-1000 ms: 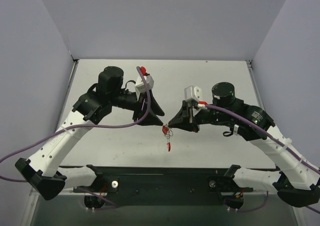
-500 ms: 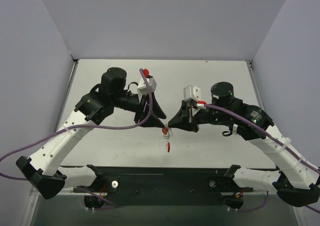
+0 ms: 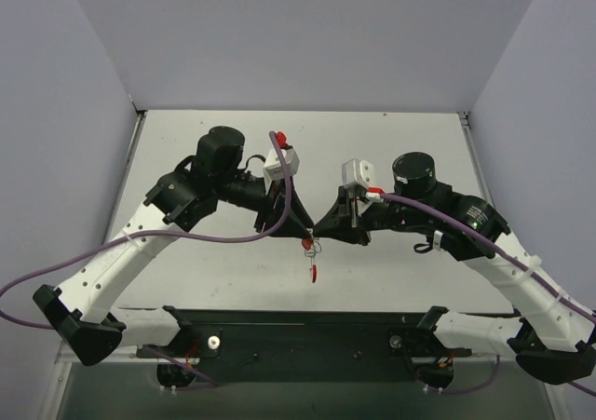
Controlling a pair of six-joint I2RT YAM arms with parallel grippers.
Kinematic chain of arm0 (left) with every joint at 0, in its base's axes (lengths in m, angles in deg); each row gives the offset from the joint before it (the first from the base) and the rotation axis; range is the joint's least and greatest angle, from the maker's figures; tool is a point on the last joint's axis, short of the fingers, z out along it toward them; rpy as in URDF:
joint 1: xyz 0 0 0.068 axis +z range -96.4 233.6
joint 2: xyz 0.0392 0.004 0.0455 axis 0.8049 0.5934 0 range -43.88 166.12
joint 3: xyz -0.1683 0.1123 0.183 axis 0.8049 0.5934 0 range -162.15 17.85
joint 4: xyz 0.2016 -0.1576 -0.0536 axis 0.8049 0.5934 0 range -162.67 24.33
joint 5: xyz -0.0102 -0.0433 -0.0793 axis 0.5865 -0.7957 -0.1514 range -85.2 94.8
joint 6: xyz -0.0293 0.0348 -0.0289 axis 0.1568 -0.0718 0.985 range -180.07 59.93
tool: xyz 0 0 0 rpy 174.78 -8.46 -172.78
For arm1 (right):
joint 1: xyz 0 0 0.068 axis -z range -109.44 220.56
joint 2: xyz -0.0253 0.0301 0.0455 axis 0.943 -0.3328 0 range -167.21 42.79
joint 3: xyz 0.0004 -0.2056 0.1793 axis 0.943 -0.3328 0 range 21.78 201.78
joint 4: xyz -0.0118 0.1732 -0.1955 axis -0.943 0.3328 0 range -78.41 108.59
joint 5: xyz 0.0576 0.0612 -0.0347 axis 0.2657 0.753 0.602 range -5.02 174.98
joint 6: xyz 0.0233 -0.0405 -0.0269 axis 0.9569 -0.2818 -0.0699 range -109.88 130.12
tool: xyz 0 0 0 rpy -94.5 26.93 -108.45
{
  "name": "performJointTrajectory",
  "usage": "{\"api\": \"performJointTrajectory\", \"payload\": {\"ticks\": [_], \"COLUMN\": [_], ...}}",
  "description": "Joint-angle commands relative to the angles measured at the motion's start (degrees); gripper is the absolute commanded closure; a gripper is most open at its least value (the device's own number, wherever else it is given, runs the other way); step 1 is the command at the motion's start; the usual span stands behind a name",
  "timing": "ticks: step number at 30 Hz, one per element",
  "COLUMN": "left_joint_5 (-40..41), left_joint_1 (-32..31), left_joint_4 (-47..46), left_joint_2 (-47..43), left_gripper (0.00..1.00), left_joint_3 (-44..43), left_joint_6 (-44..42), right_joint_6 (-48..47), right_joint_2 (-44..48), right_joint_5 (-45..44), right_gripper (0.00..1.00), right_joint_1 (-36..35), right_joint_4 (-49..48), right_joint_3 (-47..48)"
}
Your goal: Put the keys on the keyring
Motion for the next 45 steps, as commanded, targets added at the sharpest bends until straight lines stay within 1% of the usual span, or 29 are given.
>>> {"api": "performJointTrajectory", "payload": {"ticks": [1,2,7,8,9,12,14,16,17,22,23,24,26,27,29,30,31,32,34,35,37,40,41,42,43,45], "left_joint_5": [0.7,1.2,2.0,2.2,2.4,2.9,3.3,3.6,3.7,5.1,6.4,7.0,9.2,10.1,12.3,13.1,14.0,16.5,18.8,21.0,23.8,26.6,26.9,27.5,28.4,30.5], "left_joint_1": [-1.1,-1.1,-1.3,-1.3,-1.3,-1.3,-1.3,-1.3,-1.3,-1.3,-1.3,-1.3,-1.3,-1.3,-1.3,-1.3,-1.3,-1.3,-1.3,-1.3,-1.3,-1.3,-1.2,-1.3,-1.3,-1.3], "left_joint_4": [1.9,2.7,2.9,2.8,2.8,3.1,3.2,3.1,3.0,1.3,0.8,-0.5,-2.4,-4.5,-6.2,-8.0,-8.6,-9.1,-9.0,-8.4,-6.1,-3.3,-2.9,-2.0,-1.4,1.8], "left_joint_2": [0.8,1.1,0.9,0.7,0.7,0.7,0.6,0.6,0.5,-0.2,-0.7,-1.1,-2.4,-2.9,-4.2,-4.5,-5.2,-5.6,-5.9,-5.9,-5.1,-3.9,-3.7,-3.3,-3.0,-1.8], "left_gripper": [0.62,0.66,0.72,0.81,0.83,0.83,0.87,0.98,1.0,1.0,1.0,1.0,1.0,1.0,1.0,1.0,1.0,1.0,1.0,1.0,1.0,1.0,1.0,1.0,1.0,1.0], "left_joint_3": [-3.6,-3.9,-4.1,-4.1,-4.1,-4.3,-4.4,-4.4,-4.4,-3.6,-3.1,-2.7,-1.8,-0.6,0.2,1.1,1.6,1.8,1.5,1.1,-0.9,-3.2,-3.5,-3.9,-4.8,-6.5], "left_joint_6": [-1.9,-2.1,-2.4,-2.4,-2.3,-2.4,-2.3,-2.2,-2.1,-1.0,-0.6,0.2,1.0,3.2,4.0,5.2,5.7,6.1,7.5,7.6,8.1,9.4,10.2,10.7,11.1,13.2], "right_joint_6": [-0.4,-0.4,-0.3,-0.3,-0.3,-0.3,-0.2,-0.3,-0.3,0.0,0.2,0.3,0.4,0.8,1.7,2.4,2.8,4.1,5.0,6.0,7.2,9.2,9.9,11.3,11.9,12.6], "right_joint_2": [-0.2,-0.2,-0.2,-0.2,-0.2,-0.1,-0.1,-0.1,-0.1,0.1,0.2,0.4,1.0,1.7,2.3,3.1,3.4,3.7,4.6,5.0,6.3,7.8,7.8,7.4,6.9,5.0], "right_joint_5": [1.2,1.2,1.2,1.2,1.2,1.2,1.2,1.3,1.4,0.7,0.2,-0.4,-1.6,-1.9,-3.4,-4.2,-5.4,-6.2,-7.5,-8.8,-9.8,-12.0,-13.4,-15.0,-16.1,-19.1], "right_gripper": [1.0,1.0,1.0,1.0,1.0,1.0,1.0,1.0,1.0,1.0,1.0,0.93,0.84,0.74,0.65,0.56,0.52,0.47,0.43,0.4,0.37,0.27,0.19,0.08,0.07,0.04], "right_joint_1": [0.5,0.5,0.5,0.5,0.5,0.5,0.5,0.5,0.5,0.5,0.6,0.5,0.5,0.5,0.6,0.6,0.6,0.6,0.6,0.6,0.6,0.5,0.5,0.5,0.5,0.4], "right_joint_4": [-2.5,-2.5,-2.5,-2.5,-2.5,-2.5,-2.5,-2.5,-2.5,-2.5,-2.6,-2.7,-3.2,-3.6,-4.8,-5.5,-6.6,-7.3,-9.0,-9.8,-12.5,-15.6,-15.9,-15.4,-14.6,-12.2], "right_joint_3": [1.3,1.3,1.1,1.1,1.1,1.1,1.1,1.1,1.0,1.0,0.9,0.8,0.6,0.1,-0.5,-1.1,-1.4,-1.7,-2.7,-3.3,-5.1,-7.2,-7.3,-7.2,-6.3,-5.4]}}
